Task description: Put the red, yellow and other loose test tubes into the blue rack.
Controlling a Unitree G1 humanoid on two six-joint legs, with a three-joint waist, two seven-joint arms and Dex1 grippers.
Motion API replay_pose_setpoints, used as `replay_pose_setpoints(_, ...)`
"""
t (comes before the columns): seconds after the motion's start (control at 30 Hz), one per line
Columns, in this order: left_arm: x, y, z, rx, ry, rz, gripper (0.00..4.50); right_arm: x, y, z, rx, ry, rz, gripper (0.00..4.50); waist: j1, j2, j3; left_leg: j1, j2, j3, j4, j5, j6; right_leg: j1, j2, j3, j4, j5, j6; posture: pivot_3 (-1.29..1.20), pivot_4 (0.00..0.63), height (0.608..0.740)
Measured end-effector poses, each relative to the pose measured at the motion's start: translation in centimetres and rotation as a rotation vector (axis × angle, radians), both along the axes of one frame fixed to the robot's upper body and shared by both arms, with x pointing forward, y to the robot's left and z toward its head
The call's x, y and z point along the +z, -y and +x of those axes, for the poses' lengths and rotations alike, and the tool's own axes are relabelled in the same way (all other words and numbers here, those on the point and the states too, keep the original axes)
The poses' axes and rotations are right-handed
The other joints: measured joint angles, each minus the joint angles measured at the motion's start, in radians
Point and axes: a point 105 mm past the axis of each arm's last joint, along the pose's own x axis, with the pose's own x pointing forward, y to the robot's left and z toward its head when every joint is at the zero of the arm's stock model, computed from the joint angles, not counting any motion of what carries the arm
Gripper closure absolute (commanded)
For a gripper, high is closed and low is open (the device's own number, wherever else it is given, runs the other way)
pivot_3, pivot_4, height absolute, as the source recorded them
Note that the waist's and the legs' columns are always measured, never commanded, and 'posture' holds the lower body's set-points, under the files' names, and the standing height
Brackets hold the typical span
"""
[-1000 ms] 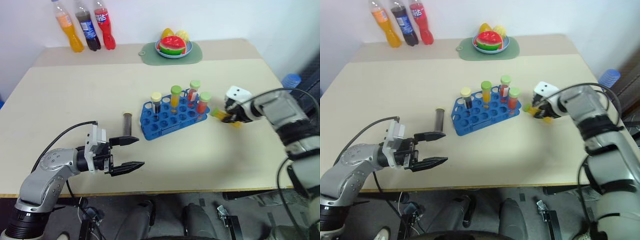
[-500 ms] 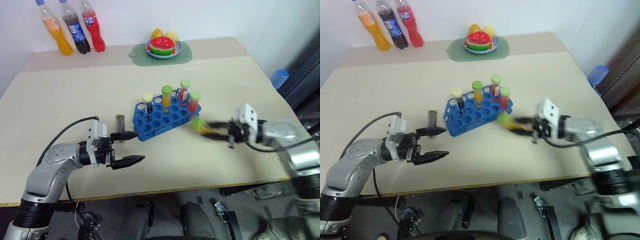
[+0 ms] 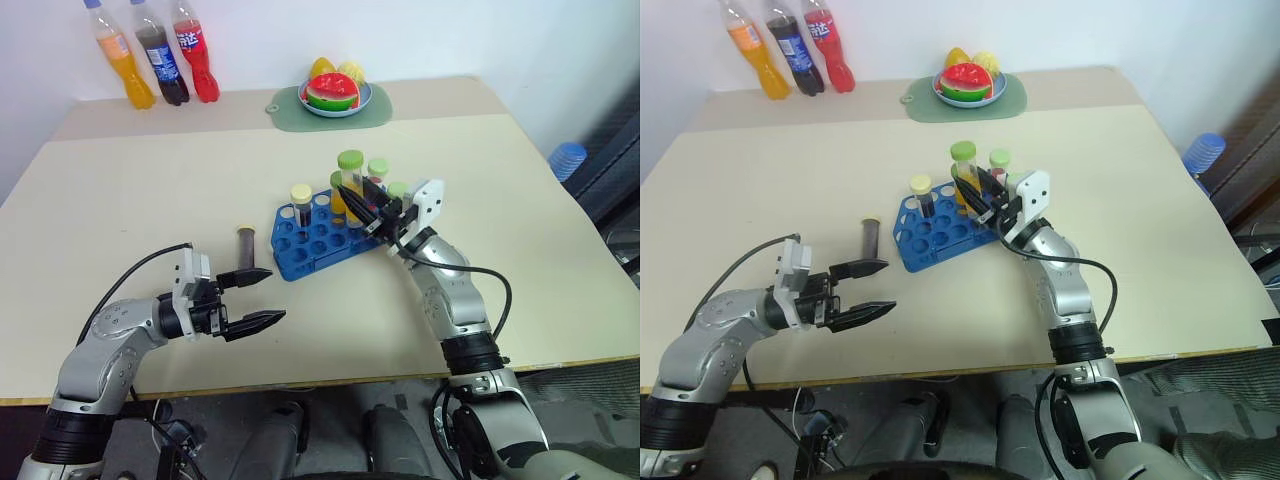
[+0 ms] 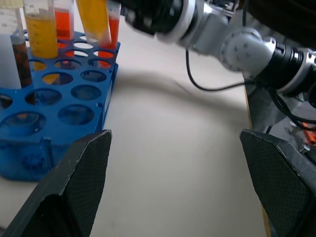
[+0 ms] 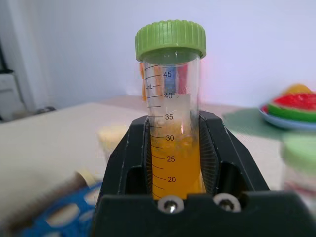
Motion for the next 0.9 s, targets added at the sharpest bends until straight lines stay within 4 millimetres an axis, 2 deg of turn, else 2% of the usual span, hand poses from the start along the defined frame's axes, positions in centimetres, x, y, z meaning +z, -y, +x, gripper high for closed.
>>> replay_pose_setpoints(0.03,0.0,0.0,0.0,0.003,0.001,0.000,0.22,-0.7,0.0,0.0,-0.006,-0.005,-0.001,3.70,-0.001,0.000,0.000,0.000,0.000,0.000,0.000,0.000,0.000,0.000,0.000,0.000,0.001,0.000,0.000,0.00,0.150,0.740)
replay_pose_setpoints(0.23,-0.2,-0.4,-0.2,0.029,-0.005,0.000,0.22,-1.2,-0.3,0.4,-0.011,0.023,-0.003,3.70,0.000,0.000,-0.001,0.005,0.000,0.000,-0.001,-0.001,0.001,0.001,0.000,0.000,0.001,0.000,0.000,0.00,0.150,0.740)
replay_pose_setpoints(0.37,-0.2,-0.5,-0.3,0.037,-0.003,0.001,0.22,-2.6,-0.8,0.9,-0.017,-0.005,-0.003,3.70,0.000,0.000,-0.001,0.007,0.000,0.001,-0.001,-0.002,0.004,0.003,0.000,0.000,0.001,0.000,0.000,0.00,0.150,0.740)
replay_pose_setpoints(0.5,-0.1,-0.3,-0.3,0.040,0.006,-0.004,0.22,-2.6,-1.6,1.5,-0.015,0.005,-0.002,3.70,-0.014,0.000,-0.001,0.011,0.002,0.001,-0.003,-0.002,0.003,0.006,0.002,0.002,0.001,-0.001,-0.001,0.00,0.150,0.740)
replay_pose_setpoints(0.57,-0.1,-0.3,-0.3,0.047,0.006,-0.006,0.22,-2.7,-1.7,1.4,0.006,0.009,-0.010,2.68,-0.020,0.000,-0.001,0.011,0.002,0.001,-0.003,-0.002,0.003,0.006,0.002,0.002,0.001,-0.001,-0.001,0.00,0.150,0.740)
replay_pose_setpoints(0.6,-0.1,-0.2,-0.3,0.056,0.005,-0.011,0.22,-2.8,-1.5,1.3,0.015,0.017,-0.023,2.38,-0.021,0.000,-0.001,0.011,0.002,0.001,-0.002,-0.002,0.003,0.006,0.002,0.002,0.001,-0.001,-0.001,0.00,0.150,0.740)
replay_pose_setpoints(0.73,0.2,-0.3,-0.3,0.108,-0.028,-0.052,0.22,-4.7,-0.3,0.0,0.028,0.002,-0.121,0.39,-0.018,0.001,-0.001,0.010,0.002,0.001,-0.003,-0.002,0.004,0.004,0.002,0.002,0.001,-0.001,-0.001,0.00,0.150,0.740)
replay_pose_setpoints(0.9,2.1,-1.3,-0.1,0.229,-0.053,-0.139,0.22,-3.0,2.4,-2.8,0.057,0.027,-0.255,0.39,-0.004,0.000,-0.001,0.009,0.002,0.001,-0.002,-0.002,0.004,0.004,0.000,0.002,0.001,-0.001,-0.001,0.00,0.150,0.740)
